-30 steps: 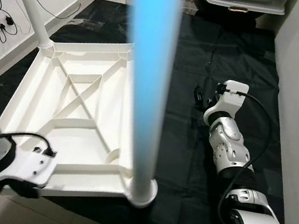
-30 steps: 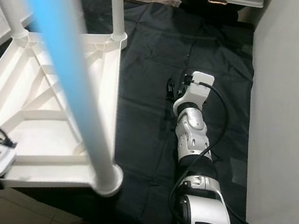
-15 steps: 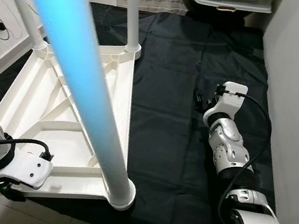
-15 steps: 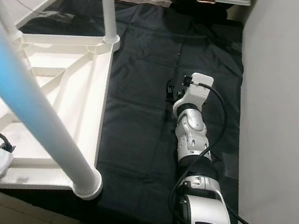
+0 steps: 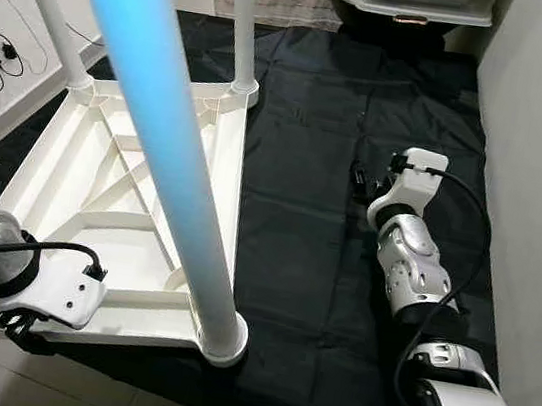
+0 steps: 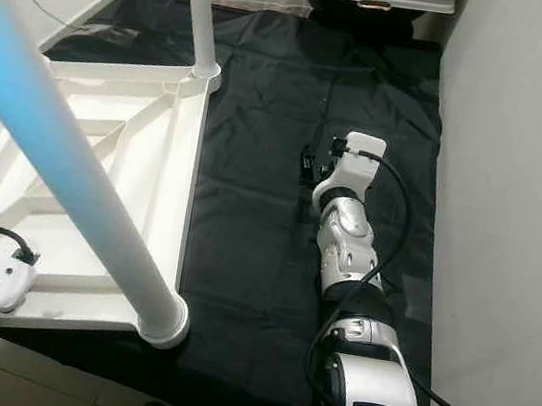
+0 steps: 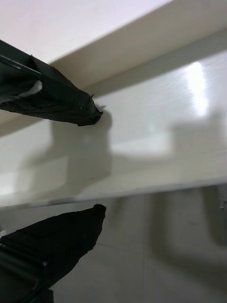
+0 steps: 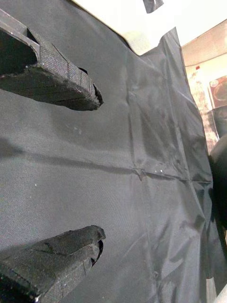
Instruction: Building children table
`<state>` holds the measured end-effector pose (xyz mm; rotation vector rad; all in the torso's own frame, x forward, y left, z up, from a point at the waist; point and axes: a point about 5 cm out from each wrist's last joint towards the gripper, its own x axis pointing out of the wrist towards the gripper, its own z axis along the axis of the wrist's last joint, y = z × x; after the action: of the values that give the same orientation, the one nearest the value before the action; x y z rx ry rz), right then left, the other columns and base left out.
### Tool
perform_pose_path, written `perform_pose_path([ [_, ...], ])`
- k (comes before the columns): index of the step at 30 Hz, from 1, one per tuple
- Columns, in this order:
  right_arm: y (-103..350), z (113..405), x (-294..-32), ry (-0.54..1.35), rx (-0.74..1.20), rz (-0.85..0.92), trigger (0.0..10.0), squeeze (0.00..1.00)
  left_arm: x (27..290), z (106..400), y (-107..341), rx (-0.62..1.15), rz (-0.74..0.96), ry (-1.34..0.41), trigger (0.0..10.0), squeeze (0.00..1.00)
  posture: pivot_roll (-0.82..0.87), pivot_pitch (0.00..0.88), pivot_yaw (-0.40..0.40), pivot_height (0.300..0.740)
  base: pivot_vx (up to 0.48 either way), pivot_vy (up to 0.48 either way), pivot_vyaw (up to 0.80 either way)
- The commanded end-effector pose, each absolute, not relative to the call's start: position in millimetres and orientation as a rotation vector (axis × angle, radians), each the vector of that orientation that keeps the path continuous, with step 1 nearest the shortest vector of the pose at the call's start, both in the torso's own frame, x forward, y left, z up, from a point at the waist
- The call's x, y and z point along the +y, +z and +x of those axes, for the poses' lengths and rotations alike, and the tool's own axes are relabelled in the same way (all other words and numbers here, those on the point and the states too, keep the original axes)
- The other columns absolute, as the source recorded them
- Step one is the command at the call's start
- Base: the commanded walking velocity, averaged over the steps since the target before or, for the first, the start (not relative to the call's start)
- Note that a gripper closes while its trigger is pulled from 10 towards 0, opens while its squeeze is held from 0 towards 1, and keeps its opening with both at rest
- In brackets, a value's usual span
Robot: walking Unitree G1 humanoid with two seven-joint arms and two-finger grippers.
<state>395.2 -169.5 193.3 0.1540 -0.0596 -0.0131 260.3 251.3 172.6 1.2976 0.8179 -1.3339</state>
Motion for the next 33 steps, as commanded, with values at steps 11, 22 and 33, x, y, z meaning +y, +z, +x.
perform_pose_path([
  [11,191.9,396.4,-167.4,-0.019,-0.061,0.164,10.0,0.00,306.3,251.2,176.7,1.044,1.368,-1.262,10.0,0.00,0.05,0.156,0.056,0.740,0.000,0.000,0.00],
  [22,194.9,397.3,-168.5,-0.022,-0.071,0.163,10.0,0.00,345.0,242.4,164.4,1.213,1.410,-1.146,10.0,0.00,0.04,0.151,0.055,0.740,0.000,0.000,0.00],
  [33,197.4,397.9,-172.8,-0.030,-0.082,0.158,10.0,0.00,360.3,272.4,158.1,1.036,1.652,-0.851,10.0,0.00,0.03,0.149,0.054,0.740,0.000,0.000,0.00],
])
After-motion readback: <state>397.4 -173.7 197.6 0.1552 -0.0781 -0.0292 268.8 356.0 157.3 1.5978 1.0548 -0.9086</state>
